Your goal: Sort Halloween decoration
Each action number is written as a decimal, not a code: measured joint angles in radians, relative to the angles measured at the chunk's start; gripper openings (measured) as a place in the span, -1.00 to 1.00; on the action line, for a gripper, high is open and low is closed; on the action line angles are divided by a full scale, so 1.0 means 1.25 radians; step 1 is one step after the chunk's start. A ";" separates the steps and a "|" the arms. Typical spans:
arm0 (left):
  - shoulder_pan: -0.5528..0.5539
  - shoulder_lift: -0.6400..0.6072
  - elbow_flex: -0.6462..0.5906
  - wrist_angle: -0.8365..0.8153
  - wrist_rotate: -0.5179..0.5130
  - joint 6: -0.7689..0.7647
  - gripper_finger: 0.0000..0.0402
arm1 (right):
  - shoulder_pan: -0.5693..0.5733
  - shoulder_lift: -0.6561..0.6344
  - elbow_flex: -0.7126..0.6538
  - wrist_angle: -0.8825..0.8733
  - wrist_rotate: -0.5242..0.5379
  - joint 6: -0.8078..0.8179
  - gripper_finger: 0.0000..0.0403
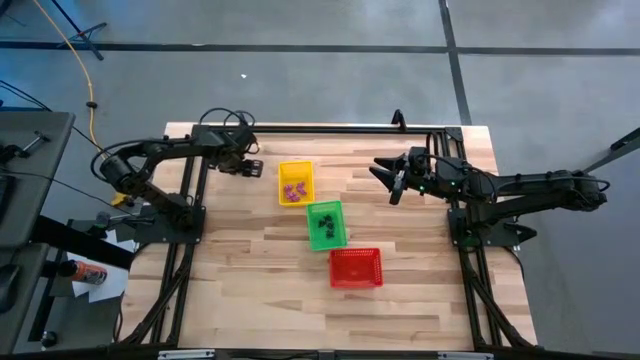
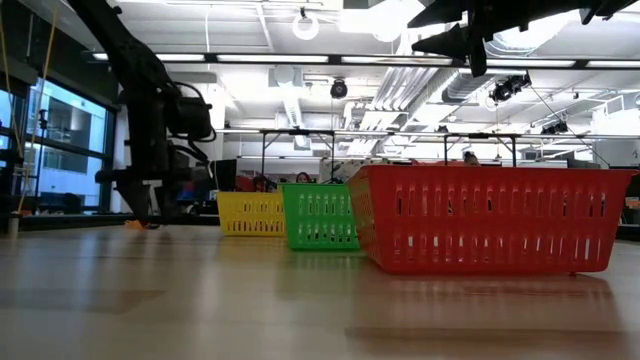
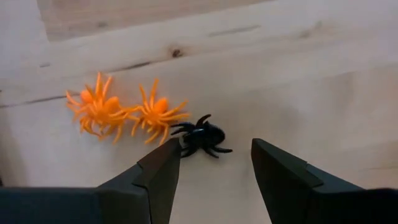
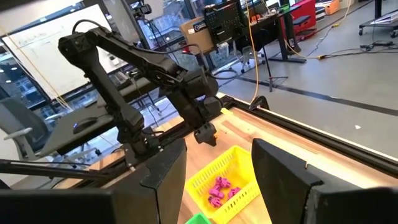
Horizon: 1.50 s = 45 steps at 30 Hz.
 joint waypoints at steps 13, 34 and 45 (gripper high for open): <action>-0.041 0.029 0.002 0.007 -0.018 -0.023 -0.07 | 0.000 0.000 0.000 -0.011 -0.015 -0.002 -0.11; -0.060 0.032 0.001 0.015 -0.027 -0.024 -0.73 | 0.000 0.000 0.000 -0.037 -0.019 0.000 -0.11; -0.059 0.016 -0.002 0.014 -0.035 0.004 -0.92 | 0.000 0.000 0.000 -0.037 -0.019 -0.001 -0.11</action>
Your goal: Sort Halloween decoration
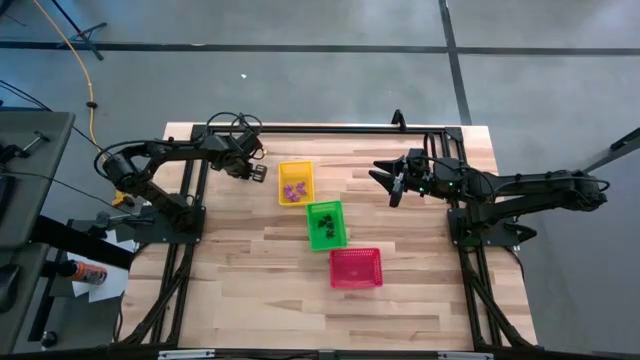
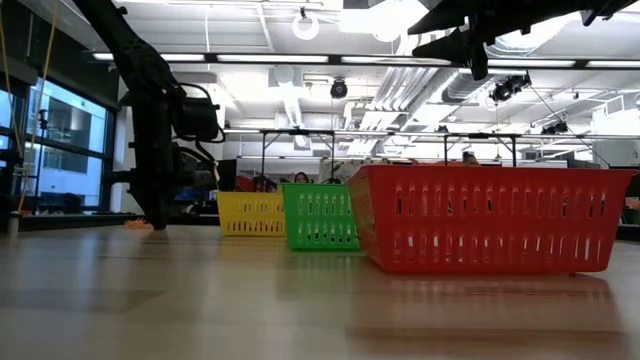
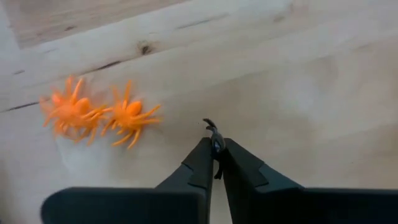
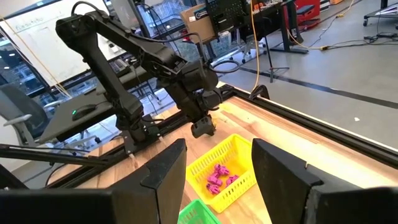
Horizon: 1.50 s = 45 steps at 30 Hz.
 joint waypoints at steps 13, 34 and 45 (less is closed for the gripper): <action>0.001 -0.121 0.000 0.004 0.042 0.002 -0.99 | 0.000 0.000 0.000 -0.005 0.000 -0.001 -0.11; -0.188 -0.489 0.002 0.566 0.316 0.058 -1.00 | 0.000 0.000 0.000 -0.005 0.064 0.029 -0.11; -0.500 -0.444 0.002 0.720 0.219 0.149 -1.00 | 0.001 0.000 0.000 0.046 0.039 -0.055 -0.11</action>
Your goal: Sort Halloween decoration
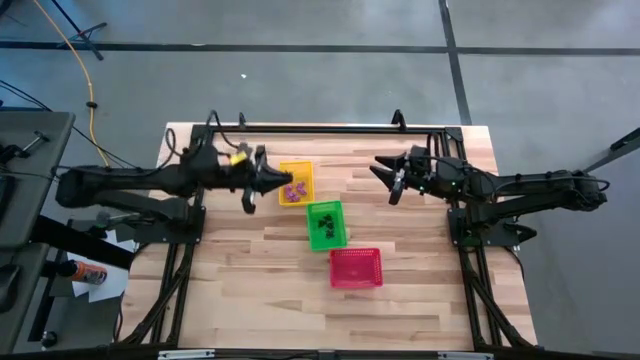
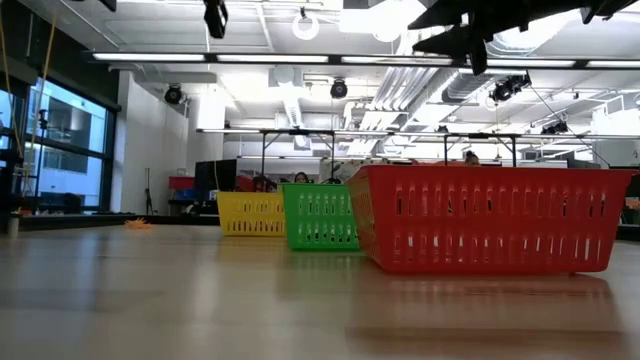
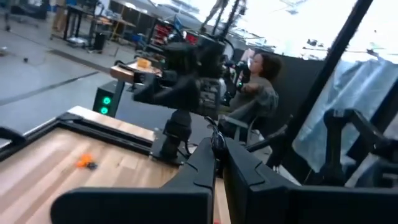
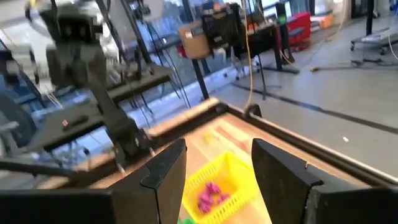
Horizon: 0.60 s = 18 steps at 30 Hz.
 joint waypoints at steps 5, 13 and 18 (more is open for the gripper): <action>-0.070 0.030 0.000 0.038 -0.078 0.055 -1.00 | 0.000 0.000 0.000 0.078 -0.045 -0.020 -0.11; -0.077 0.038 0.000 0.046 -0.098 0.071 -1.00 | 0.000 0.000 0.000 0.129 -0.167 -0.091 -0.11; -0.077 0.038 0.000 0.043 -0.098 0.072 -1.00 | 0.000 0.000 0.000 0.129 -0.171 -0.100 -0.11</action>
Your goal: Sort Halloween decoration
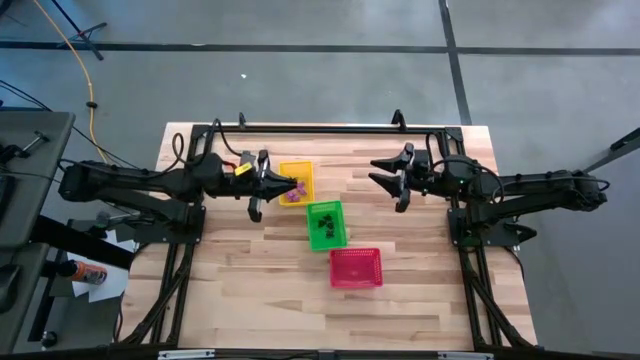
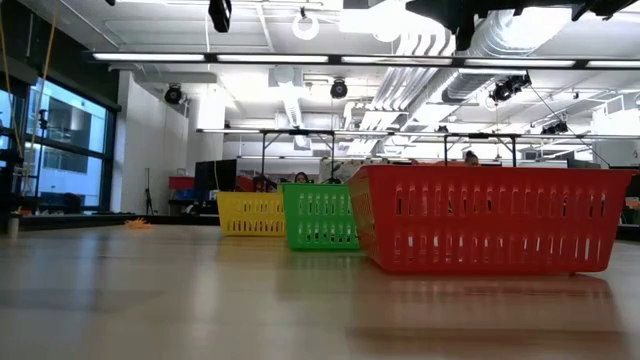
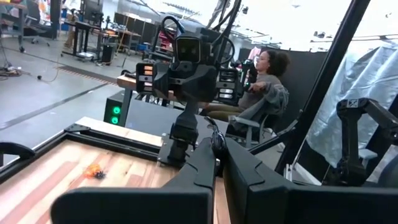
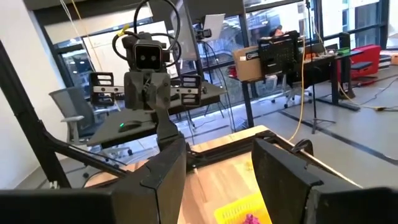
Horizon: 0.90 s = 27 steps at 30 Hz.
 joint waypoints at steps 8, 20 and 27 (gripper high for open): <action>0.000 0.000 0.000 -0.001 0.000 0.000 -1.00 | 0.000 0.000 0.000 0.000 -0.019 -0.004 -0.11; 0.011 0.067 0.090 -0.120 0.004 0.009 -1.00 | 0.000 0.000 0.000 0.000 -0.053 0.015 -0.11; 0.011 0.252 0.280 -0.403 0.054 0.138 -1.00 | 0.000 0.000 0.000 0.007 -0.053 0.042 -0.11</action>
